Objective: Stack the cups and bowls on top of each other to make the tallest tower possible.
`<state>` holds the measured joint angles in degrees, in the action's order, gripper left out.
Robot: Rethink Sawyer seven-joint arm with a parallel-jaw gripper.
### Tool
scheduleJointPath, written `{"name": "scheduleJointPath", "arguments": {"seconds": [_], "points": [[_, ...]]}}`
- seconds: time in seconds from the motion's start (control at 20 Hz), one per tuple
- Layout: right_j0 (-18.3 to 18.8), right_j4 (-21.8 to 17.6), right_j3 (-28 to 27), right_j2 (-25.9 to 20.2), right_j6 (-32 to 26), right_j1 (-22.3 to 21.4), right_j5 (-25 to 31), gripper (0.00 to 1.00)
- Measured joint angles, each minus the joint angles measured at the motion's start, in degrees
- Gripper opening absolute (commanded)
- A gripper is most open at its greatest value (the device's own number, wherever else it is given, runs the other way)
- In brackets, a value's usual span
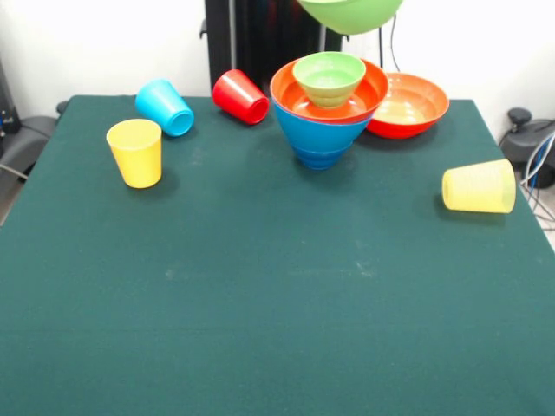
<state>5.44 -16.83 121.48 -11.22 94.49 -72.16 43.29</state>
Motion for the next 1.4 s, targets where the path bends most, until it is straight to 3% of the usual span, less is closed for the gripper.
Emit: {"name": "scheduleJointPath", "arguments": {"seconds": [0.65,1.4], "points": [[-0.14,0.01,3.97,1.81,0.00,0.32,-7.44,0.00],[-0.50,-2.20,8.23,5.06,0.00,4.00,-14.24,0.00]]}}
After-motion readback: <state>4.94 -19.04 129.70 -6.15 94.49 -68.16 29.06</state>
